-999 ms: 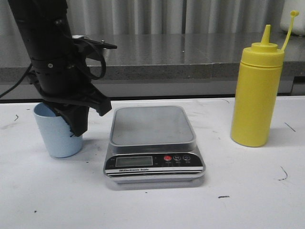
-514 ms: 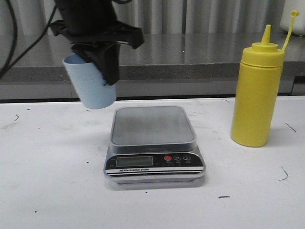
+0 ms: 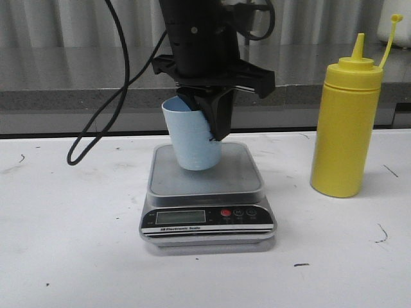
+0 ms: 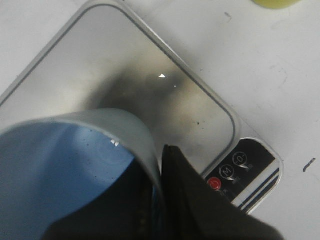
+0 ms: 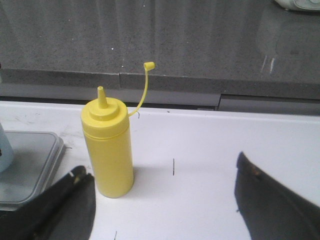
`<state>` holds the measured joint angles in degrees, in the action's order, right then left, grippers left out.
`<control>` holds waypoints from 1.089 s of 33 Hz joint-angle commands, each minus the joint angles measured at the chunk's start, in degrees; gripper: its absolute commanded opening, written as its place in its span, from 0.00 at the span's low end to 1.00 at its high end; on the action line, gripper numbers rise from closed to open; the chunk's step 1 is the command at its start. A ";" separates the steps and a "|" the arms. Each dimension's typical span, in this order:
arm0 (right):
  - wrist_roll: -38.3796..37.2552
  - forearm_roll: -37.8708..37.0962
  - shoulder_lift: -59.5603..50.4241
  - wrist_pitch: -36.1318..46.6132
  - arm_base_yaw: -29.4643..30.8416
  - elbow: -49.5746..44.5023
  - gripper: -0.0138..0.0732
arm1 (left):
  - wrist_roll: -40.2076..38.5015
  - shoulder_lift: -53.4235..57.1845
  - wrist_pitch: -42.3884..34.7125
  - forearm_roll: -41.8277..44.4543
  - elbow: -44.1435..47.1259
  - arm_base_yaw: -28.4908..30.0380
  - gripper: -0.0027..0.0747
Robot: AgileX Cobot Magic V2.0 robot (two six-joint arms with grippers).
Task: Pour seasoning into cup on scale with both arms
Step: 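Lift the cup and lower it onto the scale with the left gripper, then open the left gripper and withdraw it upward from the cup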
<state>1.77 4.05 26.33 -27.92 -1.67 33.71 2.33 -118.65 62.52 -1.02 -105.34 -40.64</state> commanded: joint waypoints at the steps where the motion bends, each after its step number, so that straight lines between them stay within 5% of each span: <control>1: 0.10 -0.22 0.62 4.31 0.22 2.07 0.83 | 0.09 3.22 -0.77 -0.23 -2.01 -0.28 0.20; 9: 0.10 -0.22 0.62 4.31 0.22 2.07 0.83 | 0.09 3.22 4.71 -0.68 -4.93 -0.28 0.57; 17: 0.10 -0.22 0.62 4.31 0.22 2.07 0.83 | 0.09 5.48 10.07 -0.52 -10.39 -0.28 0.58; 19: 0.10 -0.22 0.62 4.31 0.22 2.07 0.83 | 0.09 6.62 10.07 -0.52 -10.21 -0.28 0.53; 28: 0.10 -0.22 0.62 4.31 0.22 2.07 0.83 | 0.09 14.06 10.07 1.49 -3.05 0.12 0.03; 36: 0.10 -0.22 0.62 4.19 0.22 2.07 0.83 | -2.33 24.43 4.74 1.96 9.13 5.46 0.01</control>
<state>1.77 4.05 26.33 -27.92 -1.67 33.71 1.64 -100.86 70.76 0.57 -98.43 -36.86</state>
